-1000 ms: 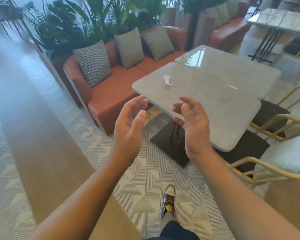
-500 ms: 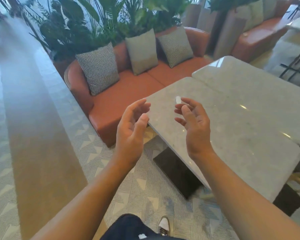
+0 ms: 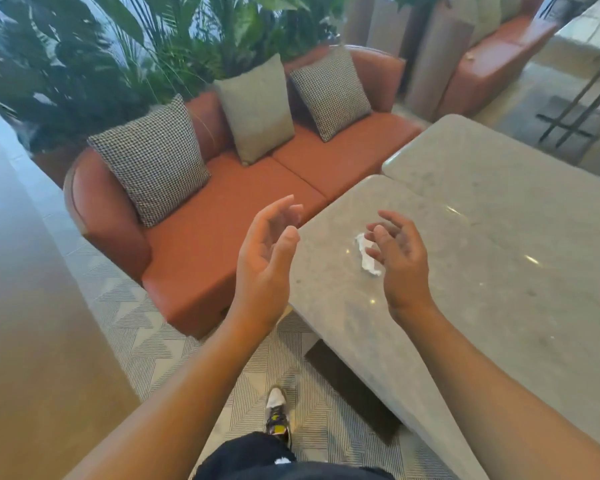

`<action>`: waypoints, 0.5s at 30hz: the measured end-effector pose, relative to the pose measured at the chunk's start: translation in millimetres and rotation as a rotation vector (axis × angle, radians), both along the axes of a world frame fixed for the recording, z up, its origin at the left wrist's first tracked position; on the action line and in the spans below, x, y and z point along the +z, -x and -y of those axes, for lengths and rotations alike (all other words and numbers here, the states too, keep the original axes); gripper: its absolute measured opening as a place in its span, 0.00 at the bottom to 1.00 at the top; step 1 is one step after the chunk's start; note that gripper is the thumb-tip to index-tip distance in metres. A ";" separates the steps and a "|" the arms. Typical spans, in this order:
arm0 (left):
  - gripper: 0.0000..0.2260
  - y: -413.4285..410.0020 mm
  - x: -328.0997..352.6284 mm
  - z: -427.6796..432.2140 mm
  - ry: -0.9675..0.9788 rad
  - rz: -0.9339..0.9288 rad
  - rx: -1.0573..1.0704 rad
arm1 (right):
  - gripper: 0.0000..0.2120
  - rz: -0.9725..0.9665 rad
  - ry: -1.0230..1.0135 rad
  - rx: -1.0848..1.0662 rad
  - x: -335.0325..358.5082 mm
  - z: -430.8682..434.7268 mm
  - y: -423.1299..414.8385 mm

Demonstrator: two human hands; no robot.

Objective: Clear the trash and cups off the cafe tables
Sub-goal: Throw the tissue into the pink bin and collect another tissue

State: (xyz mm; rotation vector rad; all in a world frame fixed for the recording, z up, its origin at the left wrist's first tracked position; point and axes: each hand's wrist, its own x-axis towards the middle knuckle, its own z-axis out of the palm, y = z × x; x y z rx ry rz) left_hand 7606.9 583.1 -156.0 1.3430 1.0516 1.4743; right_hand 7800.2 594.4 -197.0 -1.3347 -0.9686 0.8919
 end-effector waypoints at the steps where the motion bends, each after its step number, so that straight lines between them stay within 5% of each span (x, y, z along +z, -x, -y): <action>1: 0.19 5.0 -2.7 -19.6 0.005 -0.005 -0.008 | 0.13 0.003 0.013 -0.026 -5.4 -17.9 0.8; 9: 0.16 20.2 -34.6 -137.8 0.113 -0.023 -0.118 | 0.18 0.131 0.219 -0.195 -66.9 -107.3 -10.5; 15: 0.18 -5.3 -70.0 -185.8 0.203 -0.035 -0.175 | 0.25 0.476 0.517 -0.111 -139.1 -144.8 -33.6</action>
